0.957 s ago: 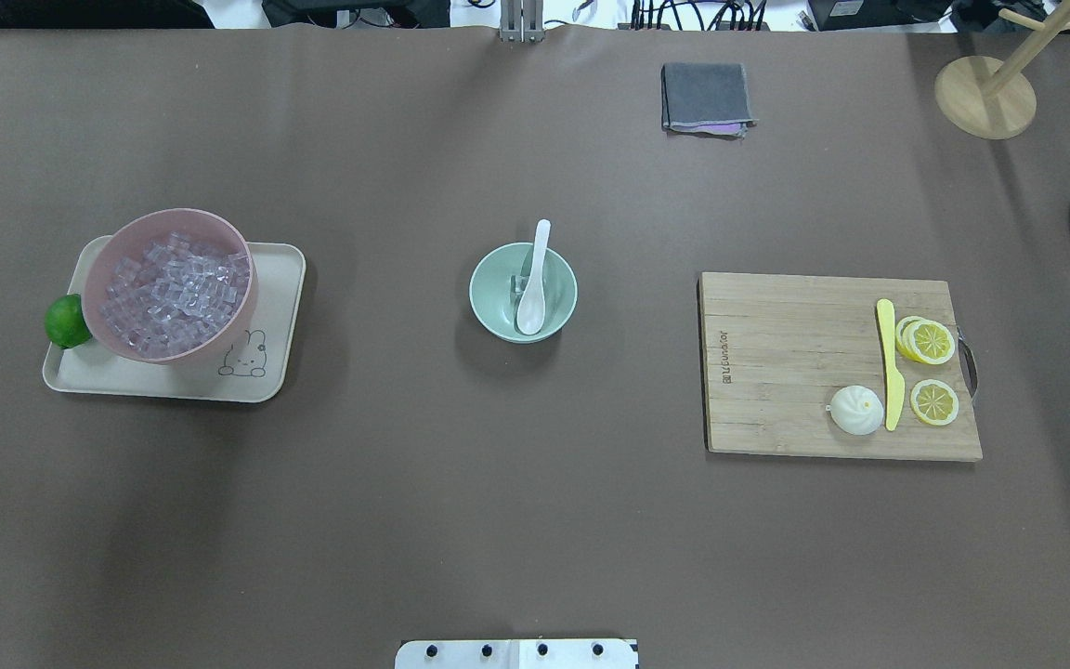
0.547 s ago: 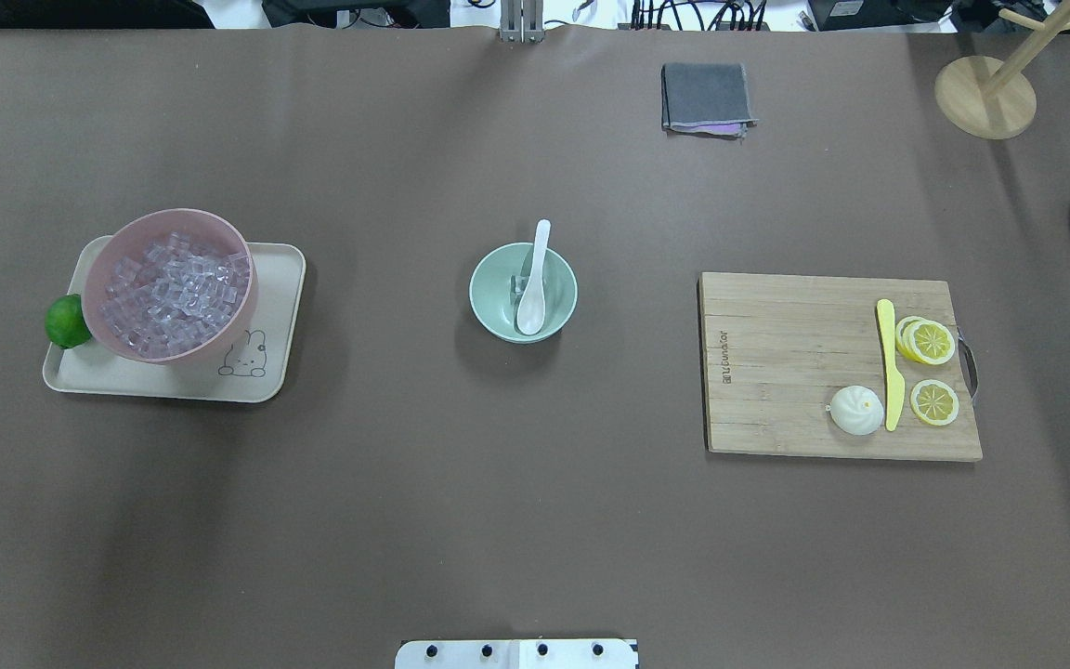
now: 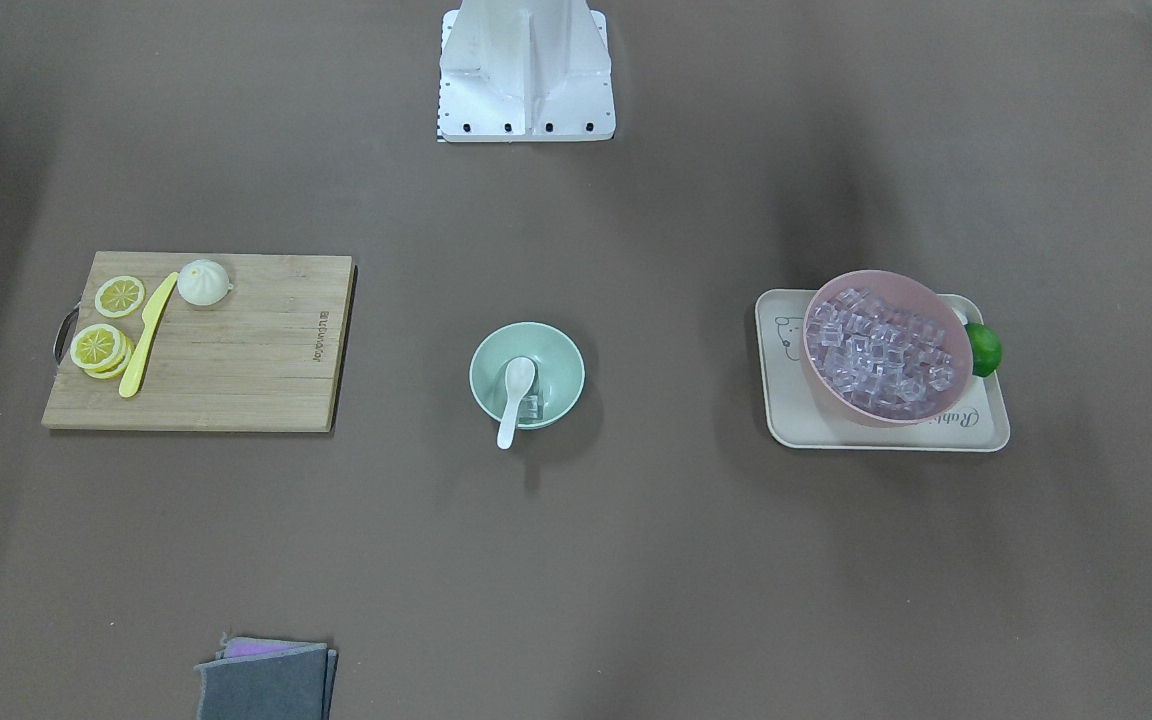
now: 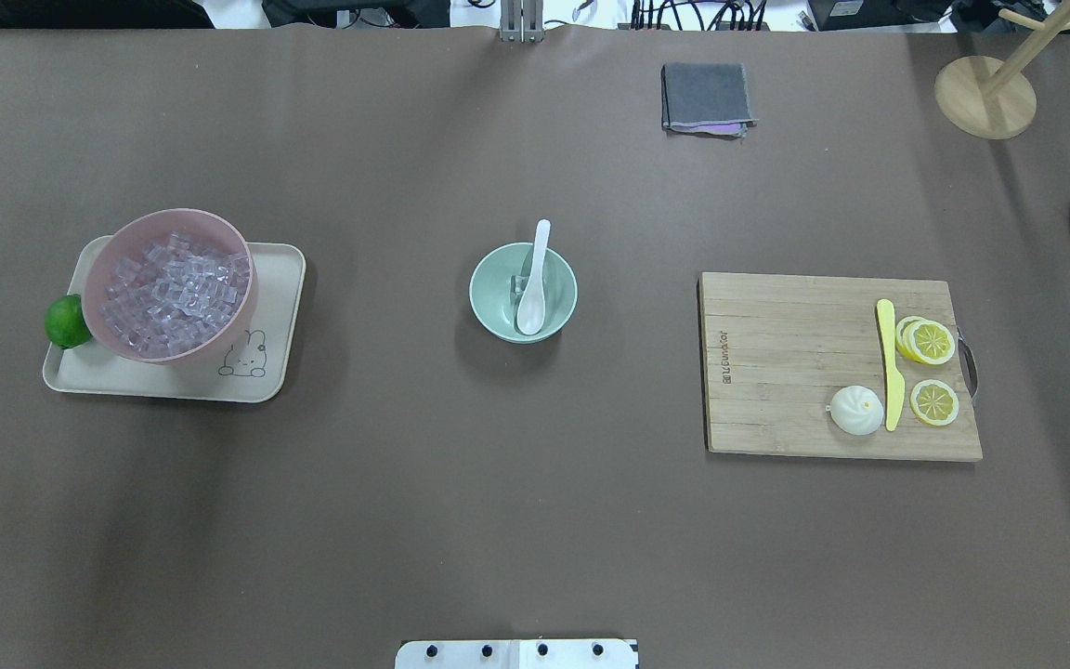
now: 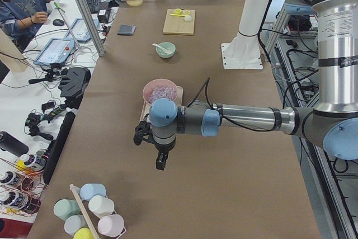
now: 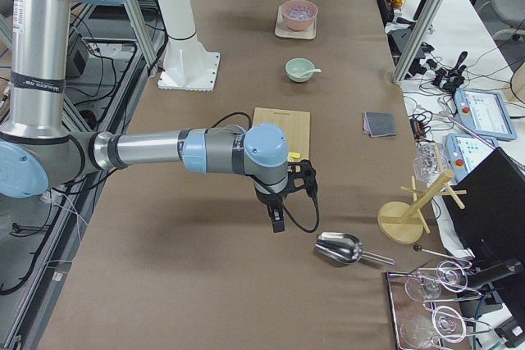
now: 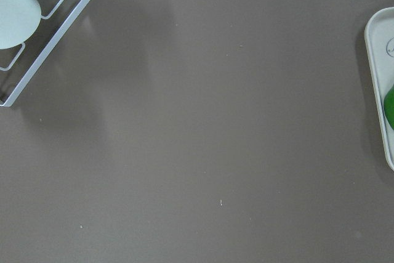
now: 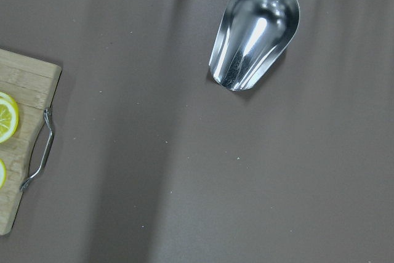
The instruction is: Put spoon and ice into bowl
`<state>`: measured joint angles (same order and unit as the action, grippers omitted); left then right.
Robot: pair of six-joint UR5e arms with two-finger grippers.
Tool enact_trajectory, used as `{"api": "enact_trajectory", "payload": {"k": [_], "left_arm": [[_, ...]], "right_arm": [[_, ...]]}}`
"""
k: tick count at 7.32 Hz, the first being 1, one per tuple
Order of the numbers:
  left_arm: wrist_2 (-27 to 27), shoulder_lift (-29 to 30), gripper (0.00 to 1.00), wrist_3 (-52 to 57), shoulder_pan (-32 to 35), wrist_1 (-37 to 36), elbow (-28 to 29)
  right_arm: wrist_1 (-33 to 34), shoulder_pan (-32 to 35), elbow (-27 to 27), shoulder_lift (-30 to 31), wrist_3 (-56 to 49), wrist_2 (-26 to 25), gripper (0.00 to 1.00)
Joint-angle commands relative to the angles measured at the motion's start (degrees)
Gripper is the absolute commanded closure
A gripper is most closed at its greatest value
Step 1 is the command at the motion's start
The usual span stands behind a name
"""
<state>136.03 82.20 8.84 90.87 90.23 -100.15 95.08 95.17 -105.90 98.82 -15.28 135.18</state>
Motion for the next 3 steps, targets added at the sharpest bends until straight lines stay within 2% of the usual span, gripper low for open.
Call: {"api": "enact_trajectory", "payload": {"k": [1, 3], "left_arm": [[7.64, -2.04, 0.02, -0.14, 0.79, 0.38, -0.04], [7.41, -2.31, 0.02, -0.14, 5.53, 0.29, -1.35]], "right_arm": [[0.02, -0.16, 1.65, -0.29, -1.5, -2.54, 0.0], [0.28, -0.25, 2.01, -0.46, -1.6, -4.57, 0.0]]}}
